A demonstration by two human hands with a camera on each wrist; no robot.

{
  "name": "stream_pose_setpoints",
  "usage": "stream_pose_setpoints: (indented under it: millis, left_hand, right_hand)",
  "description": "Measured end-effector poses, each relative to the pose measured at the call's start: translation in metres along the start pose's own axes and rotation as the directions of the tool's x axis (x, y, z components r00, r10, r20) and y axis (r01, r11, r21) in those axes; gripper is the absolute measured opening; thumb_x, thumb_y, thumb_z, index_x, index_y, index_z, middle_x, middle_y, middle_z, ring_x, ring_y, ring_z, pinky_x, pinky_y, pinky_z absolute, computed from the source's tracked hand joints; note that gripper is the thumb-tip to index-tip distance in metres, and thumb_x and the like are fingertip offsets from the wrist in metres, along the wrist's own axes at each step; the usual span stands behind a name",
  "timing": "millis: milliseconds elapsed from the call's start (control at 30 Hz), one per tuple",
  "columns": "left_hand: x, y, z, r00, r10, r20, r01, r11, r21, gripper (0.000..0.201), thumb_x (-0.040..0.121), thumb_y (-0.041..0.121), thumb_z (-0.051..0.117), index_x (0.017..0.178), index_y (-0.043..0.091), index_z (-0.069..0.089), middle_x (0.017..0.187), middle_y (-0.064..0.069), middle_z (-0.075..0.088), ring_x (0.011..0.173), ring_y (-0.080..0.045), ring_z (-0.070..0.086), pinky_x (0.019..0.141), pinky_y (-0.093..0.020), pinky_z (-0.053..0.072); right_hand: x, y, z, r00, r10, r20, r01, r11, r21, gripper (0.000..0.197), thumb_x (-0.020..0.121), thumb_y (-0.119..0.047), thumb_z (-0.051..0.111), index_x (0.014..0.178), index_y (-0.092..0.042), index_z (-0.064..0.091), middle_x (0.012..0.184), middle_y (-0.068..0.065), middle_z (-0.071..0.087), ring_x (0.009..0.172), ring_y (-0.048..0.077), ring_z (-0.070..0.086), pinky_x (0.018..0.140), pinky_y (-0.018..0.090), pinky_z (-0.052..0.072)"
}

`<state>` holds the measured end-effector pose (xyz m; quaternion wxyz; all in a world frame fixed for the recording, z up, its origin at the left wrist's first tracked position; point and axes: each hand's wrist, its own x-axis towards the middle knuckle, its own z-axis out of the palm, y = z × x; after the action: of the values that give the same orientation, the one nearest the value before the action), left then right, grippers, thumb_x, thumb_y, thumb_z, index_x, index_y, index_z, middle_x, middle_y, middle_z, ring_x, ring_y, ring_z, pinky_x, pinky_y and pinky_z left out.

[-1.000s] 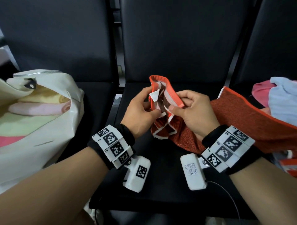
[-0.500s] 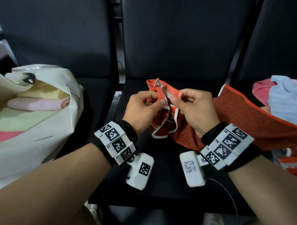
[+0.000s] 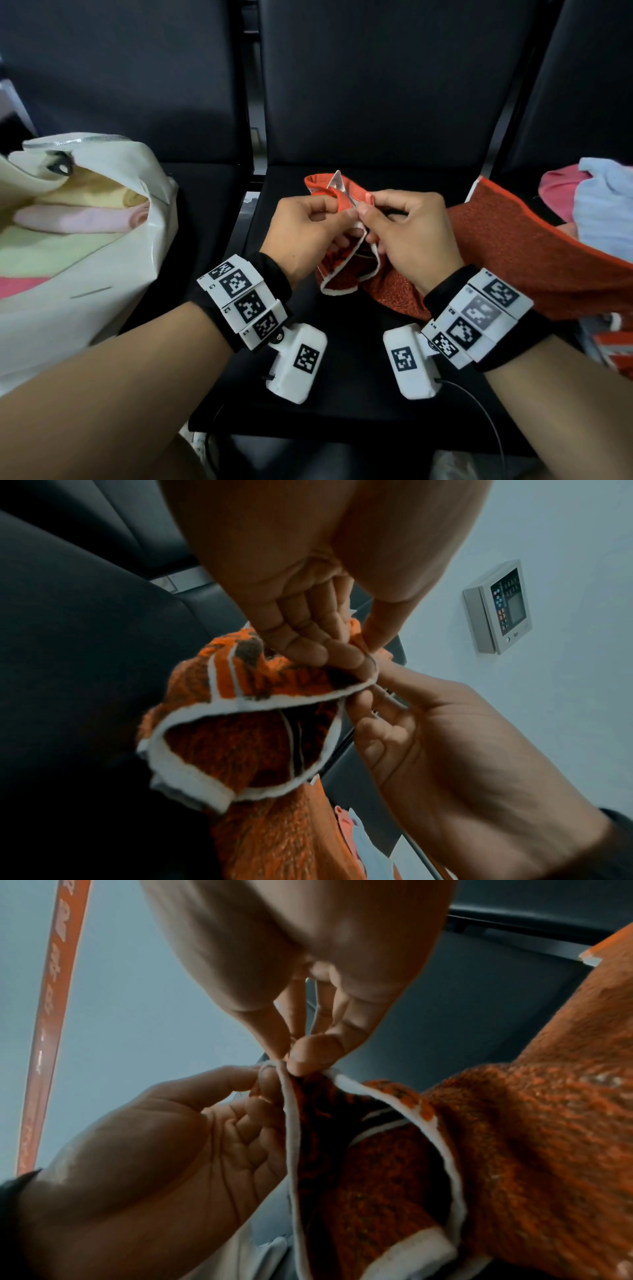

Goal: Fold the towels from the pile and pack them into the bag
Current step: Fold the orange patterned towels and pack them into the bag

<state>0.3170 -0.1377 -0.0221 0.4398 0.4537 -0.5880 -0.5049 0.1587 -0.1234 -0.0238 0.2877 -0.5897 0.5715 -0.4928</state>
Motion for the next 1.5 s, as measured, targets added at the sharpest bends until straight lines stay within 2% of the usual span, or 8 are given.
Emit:
stream_pose_setpoints:
  millis: [133, 367, 567, 700, 900, 1100, 1267, 1500]
  left_hand:
    - [0.002, 0.001, -0.001, 0.997, -0.033, -0.076, 0.032, 0.999, -0.02, 0.023, 0.092, -0.001, 0.062, 0.108, 0.015, 0.059, 0.066, -0.002, 0.068, 0.054, -0.009, 0.061, 0.057, -0.023, 0.05]
    - [0.002, 0.003, 0.001, 0.999, -0.03, -0.029, 0.03, 1.0, -0.004, 0.053, 0.076, 0.016, 0.054, 0.128, 0.023, 0.063, 0.069, -0.007, 0.062, 0.055, -0.015, 0.057, 0.058, -0.028, 0.049]
    - [0.002, 0.002, 0.0, 1.0, -0.008, -0.027, 0.01, 0.998, 0.058, 0.049, 0.073, 0.022, 0.052, 0.118, 0.03, 0.068, 0.074, -0.004, 0.061, 0.064, -0.017, 0.054, 0.069, -0.036, 0.049]
    - [-0.001, 0.004, 0.004, 1.0, -0.019, -0.003, 0.019, 0.999, 0.026, 0.038, 0.074, 0.017, 0.054, 0.11, 0.025, 0.059, 0.074, -0.011, 0.059, 0.066, -0.026, 0.052, 0.07, -0.048, 0.05]
    - [-0.006, 0.012, 0.011, 0.996, 0.042, 0.083, -0.037, 0.998, -0.055, 0.043, 0.069, 0.005, 0.048, 0.107, 0.024, 0.059, 0.058, -0.003, 0.043, 0.055, -0.024, 0.036, 0.055, -0.03, 0.033]
    - [-0.006, 0.009, 0.014, 0.987, 0.08, 0.142, -0.065, 0.992, -0.108, 0.059, 0.073, 0.003, 0.05, 0.131, 0.014, 0.055, 0.091, -0.045, 0.054, 0.074, -0.032, 0.05, 0.072, -0.045, 0.046]
    - [-0.005, 0.003, 0.015, 0.99, 0.116, 0.075, -0.111, 0.991, -0.071, 0.061, 0.074, 0.005, 0.048, 0.133, 0.02, 0.058, 0.057, -0.001, 0.042, 0.054, -0.013, 0.038, 0.061, -0.029, 0.037]
    - [-0.005, 0.008, 0.016, 0.988, 0.155, -0.002, -0.155, 0.985, -0.074, 0.037, 0.09, 0.015, 0.059, 0.126, 0.022, 0.063, 0.1, -0.031, 0.066, 0.088, -0.049, 0.064, 0.09, -0.058, 0.055]
  right_hand:
    - [0.001, 0.001, -0.001, 0.999, 0.002, -0.043, -0.003, 1.0, -0.013, 0.008, 0.094, -0.023, 0.07, 0.095, -0.023, 0.078, 0.061, -0.001, 0.069, 0.051, 0.009, 0.064, 0.052, 0.022, 0.048]
    - [0.004, 0.003, 0.0, 0.996, 0.002, -0.092, -0.003, 1.0, -0.017, 0.009, 0.094, -0.022, 0.069, 0.086, -0.023, 0.071, 0.06, -0.003, 0.067, 0.052, 0.01, 0.065, 0.055, 0.027, 0.048]
    - [0.006, 0.001, -0.003, 0.99, -0.016, -0.141, 0.009, 0.999, -0.053, 0.012, 0.096, -0.022, 0.065, 0.085, -0.021, 0.068, 0.065, -0.007, 0.065, 0.054, 0.005, 0.063, 0.062, 0.024, 0.05]
    - [0.006, -0.001, -0.004, 0.985, -0.063, -0.161, 0.054, 0.997, -0.062, 0.016, 0.093, -0.027, 0.067, 0.077, -0.028, 0.065, 0.068, -0.011, 0.066, 0.068, 0.01, 0.066, 0.076, 0.04, 0.058]
    - [0.003, -0.003, 0.0, 0.995, -0.043, -0.091, 0.036, 0.997, -0.071, 0.021, 0.086, -0.039, 0.075, 0.078, -0.02, 0.069, 0.075, -0.002, 0.073, 0.073, 0.014, 0.071, 0.074, 0.046, 0.059]
    - [0.003, -0.002, -0.003, 0.994, 0.064, -0.089, -0.068, 0.997, -0.045, 0.028, 0.083, -0.035, 0.076, 0.067, -0.014, 0.064, 0.064, 0.004, 0.068, 0.064, 0.026, 0.068, 0.063, 0.048, 0.058]
    - [0.008, 0.002, -0.005, 0.984, 0.149, -0.093, -0.149, 0.989, 0.009, 0.014, 0.073, -0.021, 0.074, 0.065, -0.018, 0.063, 0.064, 0.006, 0.069, 0.063, 0.027, 0.068, 0.062, 0.046, 0.058]
    - [0.003, -0.001, -0.005, 0.996, 0.07, -0.062, -0.066, 0.996, 0.055, 0.017, 0.076, -0.006, 0.08, 0.072, -0.019, 0.069, 0.069, 0.001, 0.072, 0.07, 0.02, 0.072, 0.073, 0.046, 0.062]
